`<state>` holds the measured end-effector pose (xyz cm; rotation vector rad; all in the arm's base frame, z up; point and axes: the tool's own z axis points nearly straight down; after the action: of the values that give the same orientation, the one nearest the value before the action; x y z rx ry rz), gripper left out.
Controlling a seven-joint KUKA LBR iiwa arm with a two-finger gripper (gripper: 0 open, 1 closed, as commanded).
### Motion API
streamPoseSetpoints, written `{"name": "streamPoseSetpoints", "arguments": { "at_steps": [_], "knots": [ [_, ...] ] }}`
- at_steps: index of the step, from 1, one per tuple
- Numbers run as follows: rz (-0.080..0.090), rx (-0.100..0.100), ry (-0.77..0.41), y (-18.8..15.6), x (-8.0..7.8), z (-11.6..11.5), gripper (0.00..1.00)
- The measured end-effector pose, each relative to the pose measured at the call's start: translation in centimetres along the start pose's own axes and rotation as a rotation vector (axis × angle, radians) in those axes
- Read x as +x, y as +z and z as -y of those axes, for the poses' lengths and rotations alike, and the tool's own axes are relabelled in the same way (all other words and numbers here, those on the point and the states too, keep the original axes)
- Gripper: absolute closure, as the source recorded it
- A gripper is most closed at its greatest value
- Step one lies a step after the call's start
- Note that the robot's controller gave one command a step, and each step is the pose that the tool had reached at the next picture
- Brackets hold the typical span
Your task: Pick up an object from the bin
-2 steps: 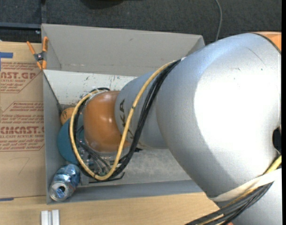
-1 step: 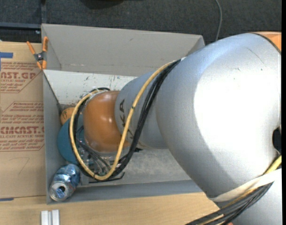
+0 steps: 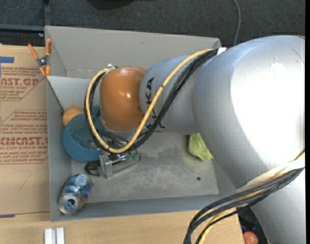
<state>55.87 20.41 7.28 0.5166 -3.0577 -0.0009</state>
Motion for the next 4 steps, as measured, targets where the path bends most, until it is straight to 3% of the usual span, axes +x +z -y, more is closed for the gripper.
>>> {"name": "streamPoseSetpoints", "arguments": {
  "at_steps": [1, 2, 3, 4],
  "knots": [
    [0.083, 0.017, -0.312, -0.8, 5.1, -0.9, 1.00],
    [-0.008, 0.000, -0.022, -4.0, 1.2, 0.0, 1.00],
    [0.059, 0.009, -0.266, -1.3, 3.2, 0.3, 1.00],
    [0.052, 0.004, -0.305, -1.5, 3.1, 0.9, 1.00]
  ]
}}
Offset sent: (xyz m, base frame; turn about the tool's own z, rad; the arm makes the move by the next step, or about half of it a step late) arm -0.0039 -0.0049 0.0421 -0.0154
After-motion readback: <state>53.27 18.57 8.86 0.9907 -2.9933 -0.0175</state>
